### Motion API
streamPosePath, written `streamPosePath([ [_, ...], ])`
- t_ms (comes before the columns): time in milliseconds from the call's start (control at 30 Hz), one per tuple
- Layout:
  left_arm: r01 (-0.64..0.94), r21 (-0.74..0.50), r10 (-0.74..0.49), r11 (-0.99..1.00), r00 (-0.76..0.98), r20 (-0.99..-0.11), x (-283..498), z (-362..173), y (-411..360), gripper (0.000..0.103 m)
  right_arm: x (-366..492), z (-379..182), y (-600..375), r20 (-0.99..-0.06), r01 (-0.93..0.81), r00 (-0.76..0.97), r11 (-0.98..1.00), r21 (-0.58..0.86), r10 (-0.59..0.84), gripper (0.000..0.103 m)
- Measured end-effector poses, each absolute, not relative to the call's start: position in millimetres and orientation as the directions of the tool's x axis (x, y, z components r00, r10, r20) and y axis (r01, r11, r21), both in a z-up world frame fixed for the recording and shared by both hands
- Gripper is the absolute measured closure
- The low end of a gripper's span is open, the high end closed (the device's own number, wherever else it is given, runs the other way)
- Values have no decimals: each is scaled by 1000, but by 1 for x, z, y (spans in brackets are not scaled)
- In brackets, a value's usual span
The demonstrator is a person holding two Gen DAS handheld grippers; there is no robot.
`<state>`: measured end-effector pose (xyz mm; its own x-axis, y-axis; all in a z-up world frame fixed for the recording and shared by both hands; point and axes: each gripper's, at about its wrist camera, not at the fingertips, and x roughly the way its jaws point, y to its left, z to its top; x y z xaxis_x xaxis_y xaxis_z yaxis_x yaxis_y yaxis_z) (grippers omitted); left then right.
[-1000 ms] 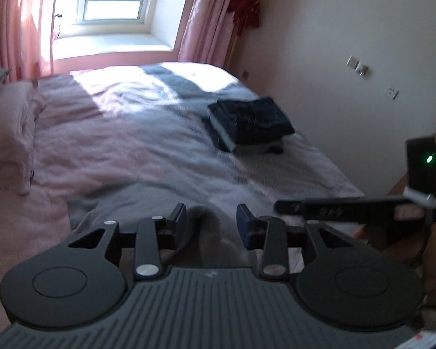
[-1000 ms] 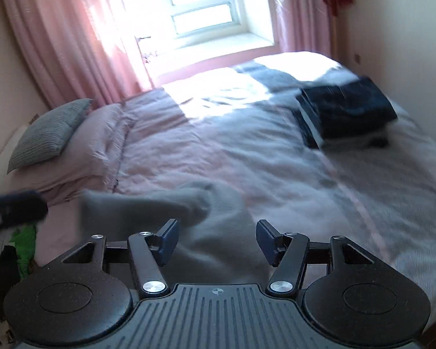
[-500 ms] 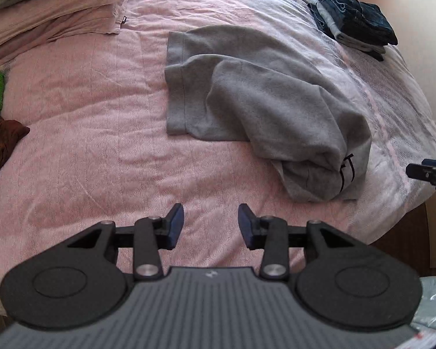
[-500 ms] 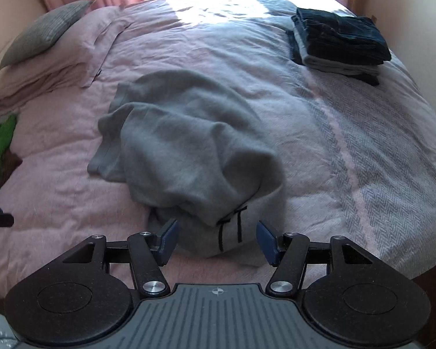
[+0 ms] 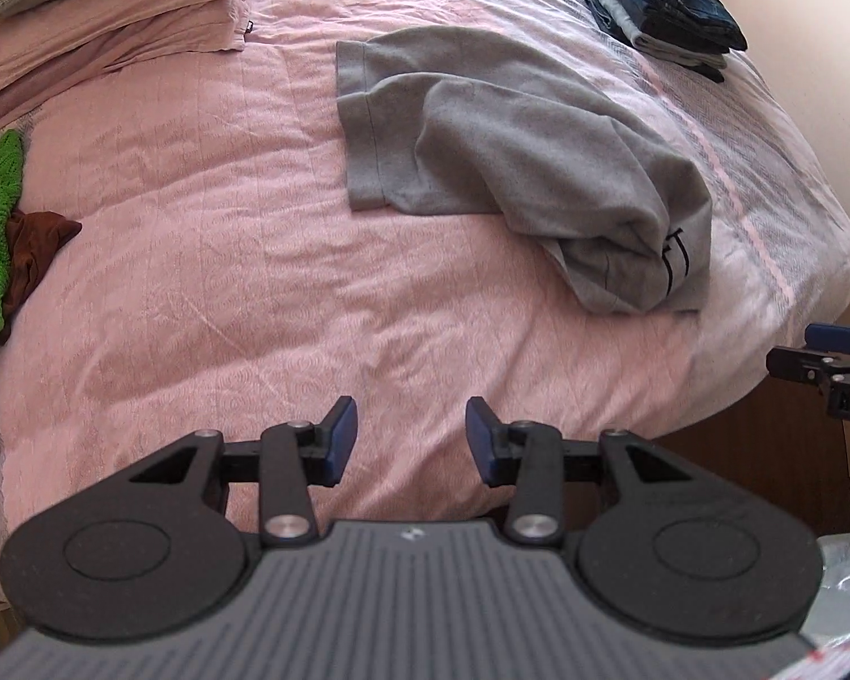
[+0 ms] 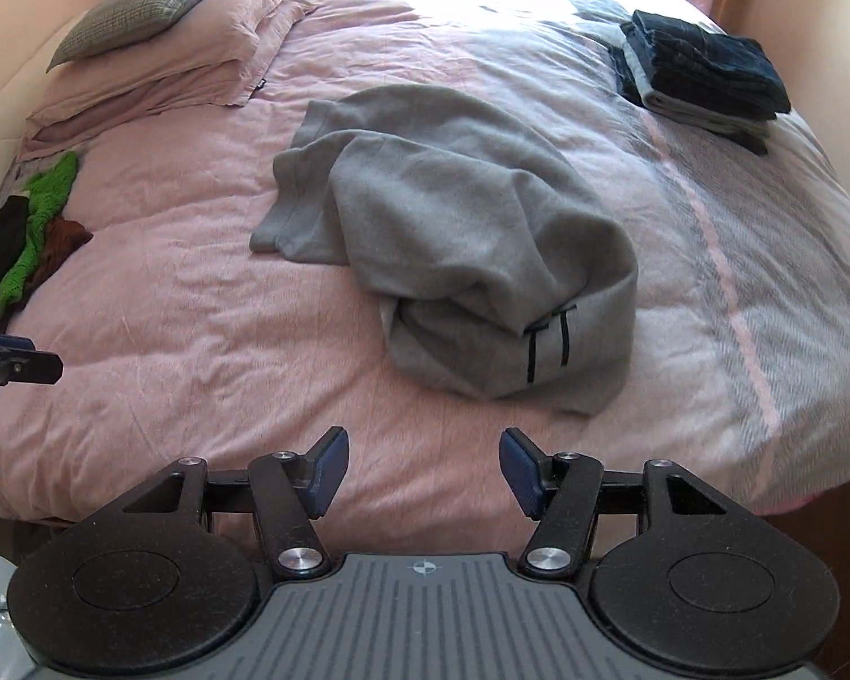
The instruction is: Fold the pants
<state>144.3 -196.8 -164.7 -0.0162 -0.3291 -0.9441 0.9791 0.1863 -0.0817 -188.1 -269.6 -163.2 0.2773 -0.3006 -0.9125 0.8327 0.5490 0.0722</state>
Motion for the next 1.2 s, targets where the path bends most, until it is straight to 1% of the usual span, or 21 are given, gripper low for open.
streamPosePath([
  [300,987,-90,-356,132,-38,-934,142,-161,-169,66,-192,-155,-225,-906,857,251,513,44,-341,47],
  [600,989,-73,-383,127,-19,-923,141,-151,-166,66,-192,-150,-222,-897,857,262,513,47,-355,47],
  [867,984,-57,-372,168,10,-928,132,-155,-189,66,-196,-156,-248,-897,830,282,555,51,-341,47],
  [1067,969,-56,-355,243,35,-934,118,-158,-226,66,-204,-161,-302,-899,792,313,607,67,-308,47],
  [1200,946,-58,-342,318,58,-938,113,-164,-250,66,-202,-162,-345,-892,735,354,673,80,-280,47],
])
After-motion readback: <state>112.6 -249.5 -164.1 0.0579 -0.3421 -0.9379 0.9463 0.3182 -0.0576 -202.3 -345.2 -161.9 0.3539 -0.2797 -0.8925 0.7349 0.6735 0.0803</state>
